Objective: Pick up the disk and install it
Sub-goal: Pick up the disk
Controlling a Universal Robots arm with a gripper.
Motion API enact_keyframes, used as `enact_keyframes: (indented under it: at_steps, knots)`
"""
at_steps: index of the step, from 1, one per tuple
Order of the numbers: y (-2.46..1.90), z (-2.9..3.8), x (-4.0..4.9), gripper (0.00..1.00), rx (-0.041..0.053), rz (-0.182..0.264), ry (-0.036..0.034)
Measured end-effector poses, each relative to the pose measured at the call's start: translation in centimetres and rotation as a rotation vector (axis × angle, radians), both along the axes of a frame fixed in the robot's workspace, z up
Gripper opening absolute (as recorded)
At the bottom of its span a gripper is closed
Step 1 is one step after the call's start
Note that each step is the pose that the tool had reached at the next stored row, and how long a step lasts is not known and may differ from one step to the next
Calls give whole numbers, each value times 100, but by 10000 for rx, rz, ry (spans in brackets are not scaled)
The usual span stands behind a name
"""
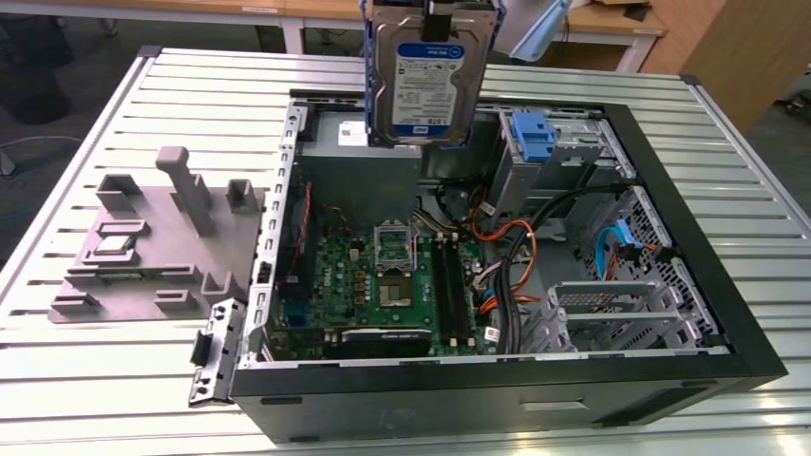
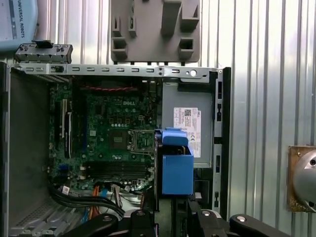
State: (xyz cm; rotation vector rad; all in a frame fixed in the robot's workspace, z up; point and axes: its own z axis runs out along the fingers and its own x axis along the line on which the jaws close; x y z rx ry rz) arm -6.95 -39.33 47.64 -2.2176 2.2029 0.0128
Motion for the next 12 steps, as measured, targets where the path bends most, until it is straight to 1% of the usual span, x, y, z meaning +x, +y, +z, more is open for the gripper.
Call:
enact_keyframes:
  at_steps: [6, 12]
  knots:
    - [-94, -5, 34, 35, 2, -3, -1]
    - [-151, -6, 51, 35, 0, -3, 0]
